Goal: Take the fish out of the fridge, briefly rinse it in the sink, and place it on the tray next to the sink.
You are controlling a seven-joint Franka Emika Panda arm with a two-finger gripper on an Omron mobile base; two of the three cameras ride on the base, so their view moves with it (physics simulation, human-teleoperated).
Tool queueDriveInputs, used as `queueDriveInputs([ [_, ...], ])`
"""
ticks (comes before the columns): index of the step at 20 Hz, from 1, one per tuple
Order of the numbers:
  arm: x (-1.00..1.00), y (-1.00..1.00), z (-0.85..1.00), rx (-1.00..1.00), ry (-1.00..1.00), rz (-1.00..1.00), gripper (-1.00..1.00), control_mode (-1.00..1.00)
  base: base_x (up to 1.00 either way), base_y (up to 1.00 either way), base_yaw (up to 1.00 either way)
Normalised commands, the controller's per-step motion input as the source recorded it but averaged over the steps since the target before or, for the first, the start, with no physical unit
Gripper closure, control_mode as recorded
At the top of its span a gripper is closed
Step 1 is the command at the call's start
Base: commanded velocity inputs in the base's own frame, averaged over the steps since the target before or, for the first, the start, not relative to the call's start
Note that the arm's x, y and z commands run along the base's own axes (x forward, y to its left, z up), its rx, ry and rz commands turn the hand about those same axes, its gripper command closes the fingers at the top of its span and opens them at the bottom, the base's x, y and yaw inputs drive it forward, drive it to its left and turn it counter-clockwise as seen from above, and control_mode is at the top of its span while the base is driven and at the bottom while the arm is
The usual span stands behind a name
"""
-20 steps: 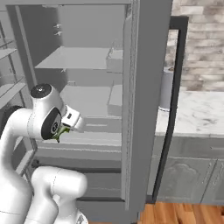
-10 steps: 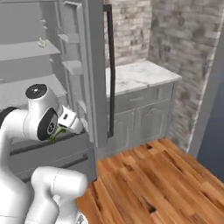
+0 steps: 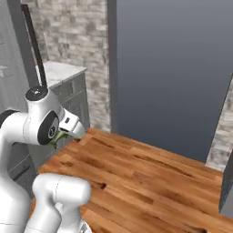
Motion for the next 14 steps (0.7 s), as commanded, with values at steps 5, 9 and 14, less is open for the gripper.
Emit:
queueDriveInputs([
  [5,0.0,0.0,0.0,0.0,0.0,0.0,1.0,1.0,-0.04,0.0,-0.99],
  [9,0.0,0.0,0.0,0.0,0.0,0.0,1.0,1.0,0.0,-0.17,-0.97],
  [14,0.0,0.0,0.0,0.0,0.0,0.0,1.0,1.0,0.63,-0.61,-0.64],
])
